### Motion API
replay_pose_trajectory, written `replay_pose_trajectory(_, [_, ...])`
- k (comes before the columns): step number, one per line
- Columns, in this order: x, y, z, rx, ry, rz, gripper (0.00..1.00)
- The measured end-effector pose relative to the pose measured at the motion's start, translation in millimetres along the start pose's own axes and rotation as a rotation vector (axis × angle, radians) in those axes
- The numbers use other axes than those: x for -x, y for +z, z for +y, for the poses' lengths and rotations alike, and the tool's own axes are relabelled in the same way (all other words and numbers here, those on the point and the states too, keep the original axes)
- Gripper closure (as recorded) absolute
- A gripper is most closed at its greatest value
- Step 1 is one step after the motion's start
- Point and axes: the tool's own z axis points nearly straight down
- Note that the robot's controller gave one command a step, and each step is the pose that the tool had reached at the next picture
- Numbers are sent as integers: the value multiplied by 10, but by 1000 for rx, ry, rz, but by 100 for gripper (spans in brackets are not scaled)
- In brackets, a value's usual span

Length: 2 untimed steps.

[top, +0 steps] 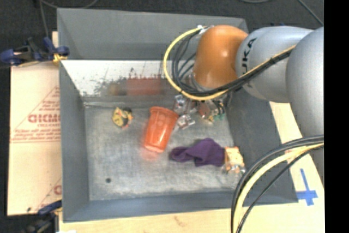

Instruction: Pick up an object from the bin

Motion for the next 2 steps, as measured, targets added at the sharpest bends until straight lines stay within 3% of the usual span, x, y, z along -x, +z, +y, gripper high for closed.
replay_pose_trajectory(1, [2,-1,-1,0,1,-1,100])
replay_pose_trajectory(2, [52,-1380,-105,2,-82,-3,100])
